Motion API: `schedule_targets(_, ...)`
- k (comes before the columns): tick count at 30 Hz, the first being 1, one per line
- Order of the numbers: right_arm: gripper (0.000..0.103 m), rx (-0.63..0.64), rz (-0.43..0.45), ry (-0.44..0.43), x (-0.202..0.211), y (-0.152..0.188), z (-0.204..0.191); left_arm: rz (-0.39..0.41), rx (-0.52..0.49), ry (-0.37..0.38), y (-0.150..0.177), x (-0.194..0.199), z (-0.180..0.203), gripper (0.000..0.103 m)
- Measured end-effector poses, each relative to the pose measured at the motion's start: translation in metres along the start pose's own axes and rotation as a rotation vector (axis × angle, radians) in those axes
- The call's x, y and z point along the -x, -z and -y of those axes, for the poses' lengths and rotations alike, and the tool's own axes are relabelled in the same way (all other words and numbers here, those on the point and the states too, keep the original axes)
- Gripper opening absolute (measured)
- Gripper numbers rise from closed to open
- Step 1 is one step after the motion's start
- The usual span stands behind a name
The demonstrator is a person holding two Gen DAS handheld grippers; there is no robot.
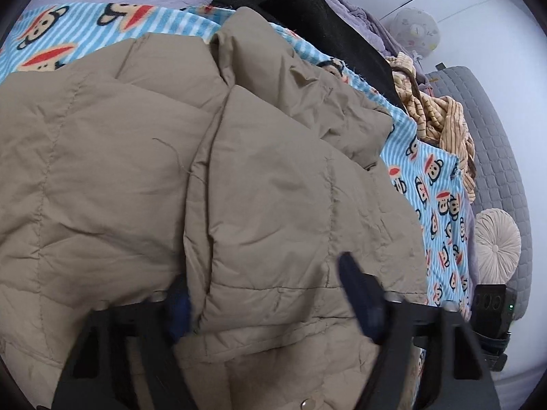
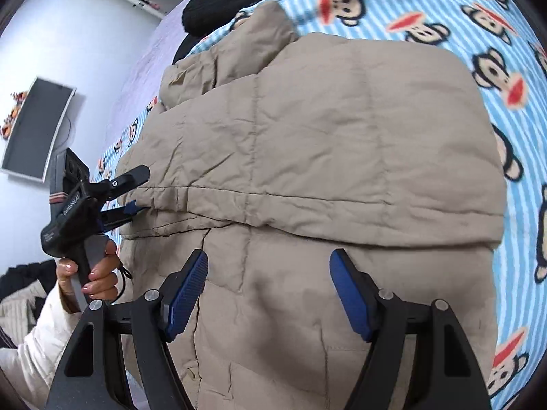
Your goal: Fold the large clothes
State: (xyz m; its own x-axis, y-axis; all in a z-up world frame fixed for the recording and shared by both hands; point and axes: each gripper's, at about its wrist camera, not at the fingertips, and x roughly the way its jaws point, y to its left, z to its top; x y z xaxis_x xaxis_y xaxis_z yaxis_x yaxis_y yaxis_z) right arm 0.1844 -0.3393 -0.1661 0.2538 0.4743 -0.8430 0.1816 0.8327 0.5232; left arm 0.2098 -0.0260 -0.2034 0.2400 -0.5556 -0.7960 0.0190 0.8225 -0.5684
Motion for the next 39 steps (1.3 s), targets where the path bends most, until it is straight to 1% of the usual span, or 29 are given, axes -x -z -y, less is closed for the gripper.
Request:
schedule_targets(1,0.077,-0.027,0.006,-0.009,0.004,-0.001,0.01,-0.012,0.01,0.022,-0.001,-0.002,0.001,0.021)
schedule_targets(2,0.077,-0.052,0.014,-0.015,0.007,0.003,0.018,-0.018,0.026,0.054,-0.002,-0.003,0.002,0.011)
schedule_targets(4,0.077,-0.106,0.032,-0.029,0.016,0.005,0.032,0.022,0.033,0.062,-0.001,0.007,0.006,0.011)
schedule_targets(7,0.077,-0.182,0.067,-0.055,0.027,0.004,0.048,0.054,0.016,0.038,0.011,0.023,0.008,0.011)
schedule_targets(9,0.077,-0.213,0.088,-0.054,0.035,0.0,0.06,0.051,0.014,-0.014,0.023,0.027,0.0,0.011)
schedule_targets(11,0.077,-0.222,0.111,-0.029,0.041,-0.006,0.069,0.031,0.024,-0.055,0.032,0.025,-0.013,0.011)
schedule_targets(13,0.077,-0.226,0.142,-0.008,0.047,-0.016,0.076,0.019,0.055,-0.044,0.036,0.019,-0.025,0.011)
schedule_targets(14,0.077,-0.233,0.152,-0.013,0.048,-0.021,0.08,0.025,0.057,-0.036,0.036,0.017,-0.026,0.011)
schedule_targets(16,0.076,-0.265,0.165,-0.014,0.046,-0.029,0.088,0.032,0.042,-0.058,0.035,0.013,-0.024,0.011)
schedule_targets(17,0.065,-0.285,0.167,0.007,0.043,-0.031,0.092,0.036,0.027,-0.081,0.033,0.012,-0.021,0.011)
schedule_targets(18,0.054,-0.301,0.162,0.055,0.039,-0.033,0.096,0.041,0.011,-0.099,0.032,0.013,-0.018,0.011)
schedule_targets(19,0.028,-0.314,0.155,0.097,0.035,-0.034,0.101,0.05,-0.005,-0.123,0.03,0.014,-0.016,0.011)
schedule_targets(21,0.023,-0.351,0.169,0.065,0.031,-0.03,0.113,0.069,-0.031,-0.174,0.028,0.021,-0.013,0.012)
schedule_targets(22,0.02,-0.369,0.174,0.048,0.031,-0.028,0.117,0.08,-0.036,-0.196,0.027,0.025,-0.013,0.016)
schedule_targets(23,0.02,-0.381,0.18,0.032,0.031,-0.026,0.119,0.093,-0.04,-0.228,0.027,0.03,-0.015,0.021)
schedule_targets(24,0.019,-0.385,0.183,0.025,0.031,-0.025,0.12,0.106,-0.045,-0.268,0.026,0.035,-0.017,0.021)
schedule_targets(27,0.019,-0.396,0.174,0.019,0.033,-0.026,0.121,0.146,-0.037,-0.357,0.024,0.054,-0.026,0.021)
schedule_targets(29,0.021,-0.385,0.149,0.023,0.038,-0.026,0.117,0.176,-0.026,-0.386,0.022,0.07,-0.03,0.021)
schedule_targets(30,0.022,-0.36,0.133,0.03,0.044,-0.024,0.113,0.188,-0.024,-0.387,0.023,0.079,-0.032,0.021)
schedule_targets(31,0.028,-0.329,0.115,0.042,0.048,-0.022,0.108,0.198,-0.025,-0.38,0.023,0.086,-0.032,0.021)
schedule_targets(32,0.037,-0.292,0.095,0.058,0.053,-0.019,0.1,0.209,-0.033,-0.374,0.022,0.093,-0.03,0.021)
schedule_targets(33,0.04,-0.246,0.083,0.079,0.059,-0.015,0.092,0.217,-0.048,-0.37,0.021,0.097,-0.027,0.021)
schedule_targets(34,0.04,-0.2,0.083,0.095,0.066,-0.01,0.086,0.219,-0.065,-0.367,0.019,0.098,-0.021,0.021)
schedule_targets(35,0.04,-0.161,0.096,0.115,0.073,-0.006,0.079,0.218,-0.085,-0.359,0.016,0.098,-0.015,0.021)
schedule_targets(37,0.04,-0.105,0.152,0.151,0.088,-0.002,0.07,0.218,-0.133,-0.328,0.01,0.095,0.0,0.021)
schedule_targets(39,0.04,-0.085,0.218,0.187,0.098,-0.013,0.067,0.22,-0.179,-0.313,0.003,0.086,0.018,0.021)
